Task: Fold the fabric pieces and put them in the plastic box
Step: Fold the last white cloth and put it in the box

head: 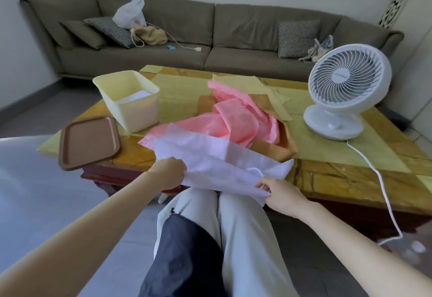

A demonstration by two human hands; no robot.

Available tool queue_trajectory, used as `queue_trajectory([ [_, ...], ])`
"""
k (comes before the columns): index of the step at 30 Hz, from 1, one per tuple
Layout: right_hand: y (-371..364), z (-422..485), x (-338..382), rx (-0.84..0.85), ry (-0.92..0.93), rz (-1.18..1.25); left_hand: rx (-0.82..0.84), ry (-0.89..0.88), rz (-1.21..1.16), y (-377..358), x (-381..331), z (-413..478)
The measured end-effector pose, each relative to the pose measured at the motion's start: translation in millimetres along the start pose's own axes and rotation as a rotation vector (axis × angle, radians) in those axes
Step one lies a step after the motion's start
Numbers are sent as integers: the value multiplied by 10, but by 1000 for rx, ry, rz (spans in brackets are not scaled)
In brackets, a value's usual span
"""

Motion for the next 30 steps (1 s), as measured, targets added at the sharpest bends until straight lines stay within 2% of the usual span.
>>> queue_trajectory([
  [5,-226,-164,128,413,93,87,442,-100,-45,-366,24,-223],
  [8,-54,-94,149,479,50,126,581,-77,-64,-272,59,-224],
  [10,152,85,148,314,7,253,483,-88,-86,-118,57,-70],
  [12,390,298,80,24,-40,358,246,-128,-177,102,5,150],
  [14,566,488,2,-155,-92,237,33,-132,-269,284,-70,378],
  [17,592,699,-133,-118,-204,-3,-35,-126,-294,328,-258,680],
  [22,450,804,-302,3,-368,-115,10,-141,-272,212,-498,1079],
  [26,451,833,-318,-73,-295,-157,68,-127,-304,131,-567,1237],
  [30,616,795,-315,-147,-208,-42,-18,-135,-428,308,-541,1325],
])
Point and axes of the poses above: each hand's wrist, its own z-axis towards the middle knuckle, its own y-axis out of the back of the hand, x = y × z, the point moved 6 cm from there along z, towards the middle knuckle, and after that the axes turned 2 degrees about x, right-handed, at the moved point
